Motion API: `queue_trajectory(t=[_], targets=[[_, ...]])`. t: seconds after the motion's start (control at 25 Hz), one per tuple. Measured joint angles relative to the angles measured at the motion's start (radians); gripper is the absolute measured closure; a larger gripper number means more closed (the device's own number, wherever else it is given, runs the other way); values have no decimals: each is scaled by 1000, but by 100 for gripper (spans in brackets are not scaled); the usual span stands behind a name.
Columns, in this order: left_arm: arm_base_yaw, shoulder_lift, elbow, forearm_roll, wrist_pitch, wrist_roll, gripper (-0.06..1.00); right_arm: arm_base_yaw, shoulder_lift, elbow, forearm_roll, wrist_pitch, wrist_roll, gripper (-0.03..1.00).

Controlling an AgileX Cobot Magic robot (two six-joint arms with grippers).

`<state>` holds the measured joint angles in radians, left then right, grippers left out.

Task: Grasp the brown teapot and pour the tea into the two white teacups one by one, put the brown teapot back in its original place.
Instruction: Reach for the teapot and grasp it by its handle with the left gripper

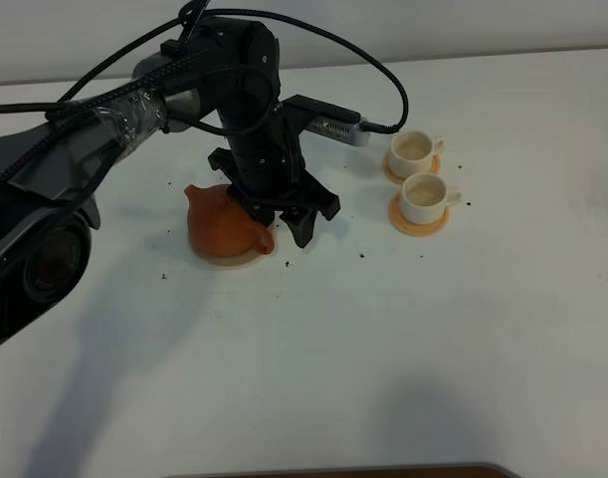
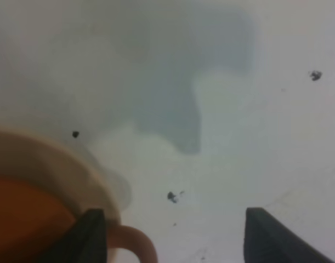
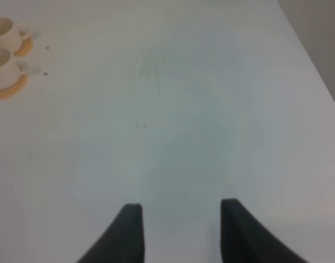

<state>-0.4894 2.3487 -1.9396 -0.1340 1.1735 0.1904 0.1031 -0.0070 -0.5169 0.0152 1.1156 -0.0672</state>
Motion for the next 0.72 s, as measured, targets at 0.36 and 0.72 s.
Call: queue_trajectory(t=[0.36,0.72], targets=[[0,0,0,1,0,41,37,0,0,0,0,0,0,60],[0,0,0,-73,-17,-27,37,0,0,0,0,0,0,60]])
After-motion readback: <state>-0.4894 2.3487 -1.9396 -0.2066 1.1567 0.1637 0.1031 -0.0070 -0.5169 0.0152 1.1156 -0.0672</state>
